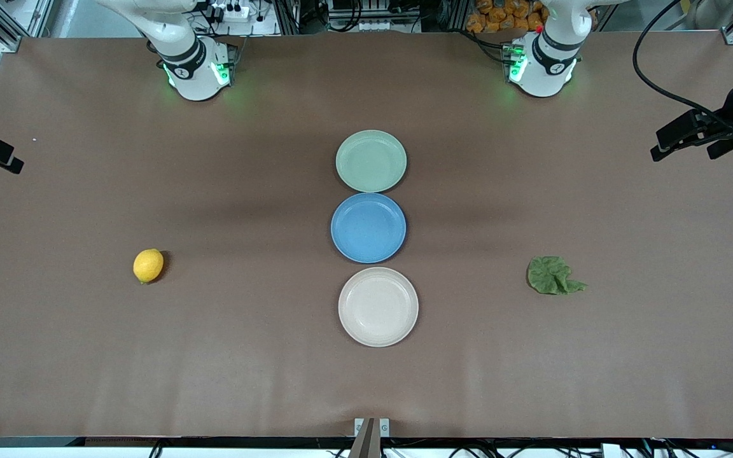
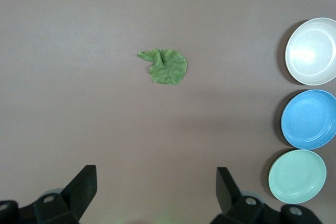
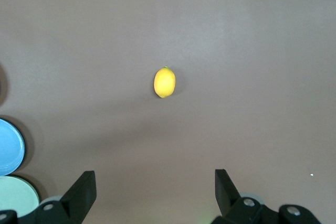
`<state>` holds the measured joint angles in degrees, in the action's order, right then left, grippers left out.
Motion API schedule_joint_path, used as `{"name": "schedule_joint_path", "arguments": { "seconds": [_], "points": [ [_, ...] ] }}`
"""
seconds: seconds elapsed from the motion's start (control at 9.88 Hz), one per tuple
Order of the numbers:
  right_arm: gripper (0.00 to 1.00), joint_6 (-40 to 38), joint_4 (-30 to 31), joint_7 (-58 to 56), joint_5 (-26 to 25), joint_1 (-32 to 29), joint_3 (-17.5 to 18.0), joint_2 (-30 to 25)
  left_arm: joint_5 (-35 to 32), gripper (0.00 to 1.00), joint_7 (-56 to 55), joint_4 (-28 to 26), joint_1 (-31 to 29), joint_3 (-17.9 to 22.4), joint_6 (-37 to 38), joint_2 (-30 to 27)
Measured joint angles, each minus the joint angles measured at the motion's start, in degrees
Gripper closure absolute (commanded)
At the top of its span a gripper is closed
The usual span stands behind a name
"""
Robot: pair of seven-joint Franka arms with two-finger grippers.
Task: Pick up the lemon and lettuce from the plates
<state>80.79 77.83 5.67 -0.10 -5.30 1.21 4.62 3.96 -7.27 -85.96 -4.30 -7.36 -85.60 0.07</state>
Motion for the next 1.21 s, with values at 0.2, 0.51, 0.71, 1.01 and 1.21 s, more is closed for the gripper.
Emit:
{"name": "schedule_joint_path", "arguments": {
  "seconds": [0.2, 0.51, 0.71, 1.01, 1.21],
  "points": [
    [0.00, 0.1, 0.0, 0.0, 0.0, 0.8, -0.1, 0.0, 0.0, 0.00, 0.0, 0.0, 0.0, 0.0, 0.0, 0.0],
    [0.00, 0.5, 0.1, 0.0, 0.0, 0.8, -0.2, 0.0, -4.1, 0.00, 0.4, 0.2, 0.2, -0.8, 0.0, 0.0],
    [0.00, 0.8, 0.1, 0.0, 0.0, 0.8, -0.2, 0.0, -4.4, 0.00, 0.4, 0.3, 0.3, -1.1, 0.0, 0.0],
    [0.00, 2.0, 1.2, 0.0, 0.0, 0.9, -0.5, 0.0, -4.2, 0.00, 0.4, 0.4, 0.3, -1.2, 0.0, 0.0],
    [0.00, 2.5, 1.4, 0.0, 0.0, 1.5, -0.5, 0.0, -3.9, 0.00, 0.4, 0.4, 0.3, -1.2, 0.0, 0.0]
  ]
}}
